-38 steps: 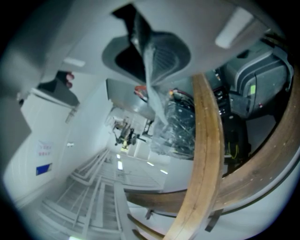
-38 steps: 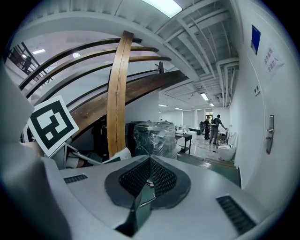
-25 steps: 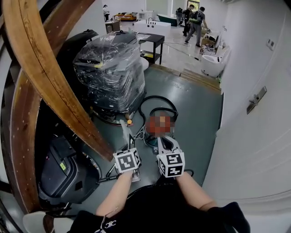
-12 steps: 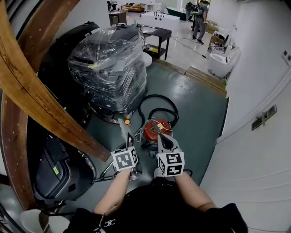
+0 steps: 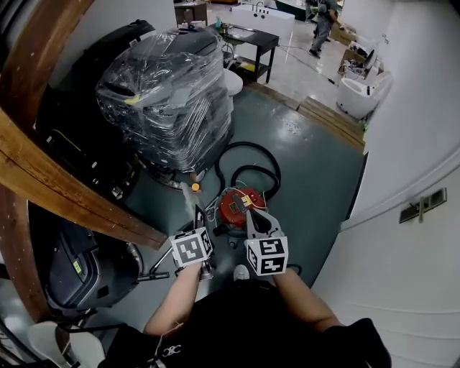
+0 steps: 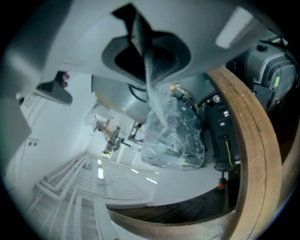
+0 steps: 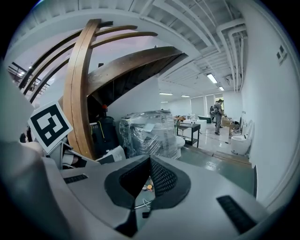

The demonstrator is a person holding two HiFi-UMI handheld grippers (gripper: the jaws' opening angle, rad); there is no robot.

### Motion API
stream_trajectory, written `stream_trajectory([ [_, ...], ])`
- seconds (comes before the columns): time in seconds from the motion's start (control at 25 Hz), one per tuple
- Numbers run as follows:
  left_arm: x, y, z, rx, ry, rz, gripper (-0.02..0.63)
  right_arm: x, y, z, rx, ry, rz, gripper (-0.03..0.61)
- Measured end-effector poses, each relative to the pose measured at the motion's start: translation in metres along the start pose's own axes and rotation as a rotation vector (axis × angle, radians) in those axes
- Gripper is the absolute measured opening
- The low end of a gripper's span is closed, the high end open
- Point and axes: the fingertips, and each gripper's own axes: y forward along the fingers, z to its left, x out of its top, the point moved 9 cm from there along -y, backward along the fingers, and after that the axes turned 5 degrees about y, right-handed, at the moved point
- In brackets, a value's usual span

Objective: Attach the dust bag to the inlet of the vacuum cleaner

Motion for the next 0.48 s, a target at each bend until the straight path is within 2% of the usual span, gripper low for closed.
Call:
stream_trajectory([
  [0.28, 0.009, 0.024, -0.013, 0.062, -0.057, 0.010, 0.029, 0.000, 0.027, -0.044, 0.034, -0.020, 0.077, -0.002],
  [0.48, 0.000, 0.037, -0.004, 0.100, -0.085, 0.043, 0.029, -0.007, 0.048, -0.053, 0.046, -0.019, 0.134, -0.002],
])
